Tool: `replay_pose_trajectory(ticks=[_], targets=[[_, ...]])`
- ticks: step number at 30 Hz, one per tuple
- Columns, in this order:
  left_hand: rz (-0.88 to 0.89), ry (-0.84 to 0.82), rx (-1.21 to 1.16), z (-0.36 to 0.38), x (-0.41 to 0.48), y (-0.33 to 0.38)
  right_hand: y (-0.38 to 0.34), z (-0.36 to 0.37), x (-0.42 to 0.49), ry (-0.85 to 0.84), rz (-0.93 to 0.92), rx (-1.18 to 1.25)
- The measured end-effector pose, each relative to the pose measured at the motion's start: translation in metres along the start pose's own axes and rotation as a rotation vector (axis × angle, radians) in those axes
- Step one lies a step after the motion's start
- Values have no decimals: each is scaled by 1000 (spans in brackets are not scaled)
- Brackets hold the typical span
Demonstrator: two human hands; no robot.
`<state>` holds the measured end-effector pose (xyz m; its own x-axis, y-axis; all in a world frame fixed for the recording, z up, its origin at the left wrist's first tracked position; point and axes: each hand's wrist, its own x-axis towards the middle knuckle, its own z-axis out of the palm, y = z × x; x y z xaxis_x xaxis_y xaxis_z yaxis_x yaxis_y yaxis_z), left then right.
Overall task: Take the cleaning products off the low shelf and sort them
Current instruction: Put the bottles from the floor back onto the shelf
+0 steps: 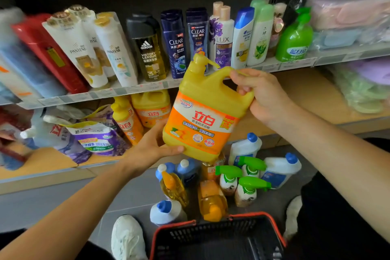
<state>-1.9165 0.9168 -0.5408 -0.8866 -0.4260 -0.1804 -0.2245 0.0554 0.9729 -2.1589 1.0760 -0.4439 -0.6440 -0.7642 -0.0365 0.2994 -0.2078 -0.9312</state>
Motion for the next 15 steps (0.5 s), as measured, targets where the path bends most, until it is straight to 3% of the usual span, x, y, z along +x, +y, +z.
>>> replay_pose_trajectory(ticks=[5,10,15], targets=[[11,66,-219,6,-1,-6,5,-7,10,36,43,77],[-52,88,-605,9,-4,9,16,-13,14,145,173,187],[-161,235,-634,14,-5,19,18,-23,16,134,336,71]])
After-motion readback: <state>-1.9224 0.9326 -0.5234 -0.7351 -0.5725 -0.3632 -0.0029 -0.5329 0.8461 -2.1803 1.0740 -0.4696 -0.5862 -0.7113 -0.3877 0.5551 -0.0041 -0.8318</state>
